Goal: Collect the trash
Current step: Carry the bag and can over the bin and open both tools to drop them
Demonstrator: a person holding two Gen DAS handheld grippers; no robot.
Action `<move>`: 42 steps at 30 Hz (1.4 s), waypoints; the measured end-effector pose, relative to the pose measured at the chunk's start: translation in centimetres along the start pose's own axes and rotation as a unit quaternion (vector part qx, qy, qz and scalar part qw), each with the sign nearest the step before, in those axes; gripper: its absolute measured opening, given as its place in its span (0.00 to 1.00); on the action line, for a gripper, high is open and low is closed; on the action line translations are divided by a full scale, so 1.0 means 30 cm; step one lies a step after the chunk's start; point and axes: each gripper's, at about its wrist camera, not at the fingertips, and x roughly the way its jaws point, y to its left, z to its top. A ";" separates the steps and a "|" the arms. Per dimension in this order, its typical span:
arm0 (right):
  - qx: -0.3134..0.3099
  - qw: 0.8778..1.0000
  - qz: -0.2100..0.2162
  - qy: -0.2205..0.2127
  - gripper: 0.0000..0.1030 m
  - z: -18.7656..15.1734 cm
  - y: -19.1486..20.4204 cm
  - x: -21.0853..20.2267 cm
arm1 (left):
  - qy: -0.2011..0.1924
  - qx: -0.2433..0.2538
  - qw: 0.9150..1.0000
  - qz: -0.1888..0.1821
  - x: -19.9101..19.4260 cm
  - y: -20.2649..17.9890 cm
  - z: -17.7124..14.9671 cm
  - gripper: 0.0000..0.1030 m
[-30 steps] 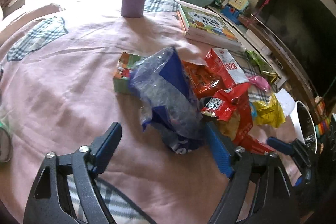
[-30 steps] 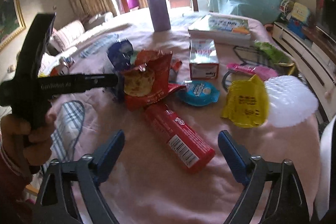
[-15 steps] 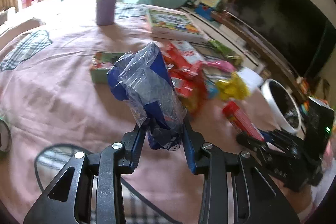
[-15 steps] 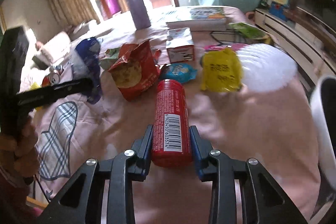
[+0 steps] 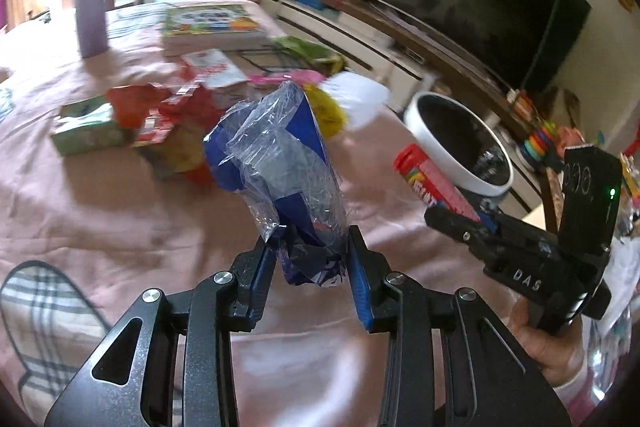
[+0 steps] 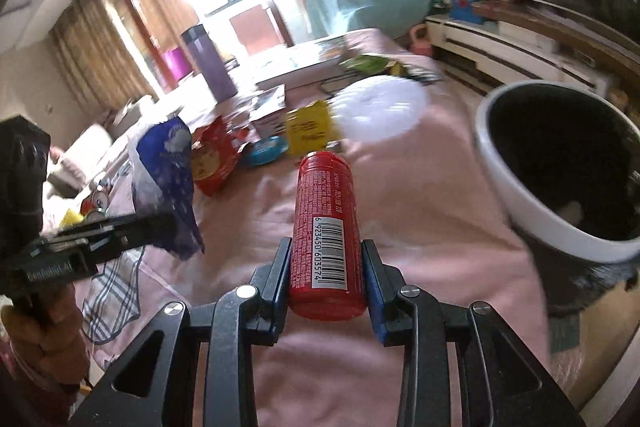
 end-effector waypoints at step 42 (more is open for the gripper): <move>0.102 0.987 -0.105 -0.069 0.32 0.124 -0.489 -0.228 | 0.035 0.147 0.986 -0.065 0.284 -0.541 0.236 0.32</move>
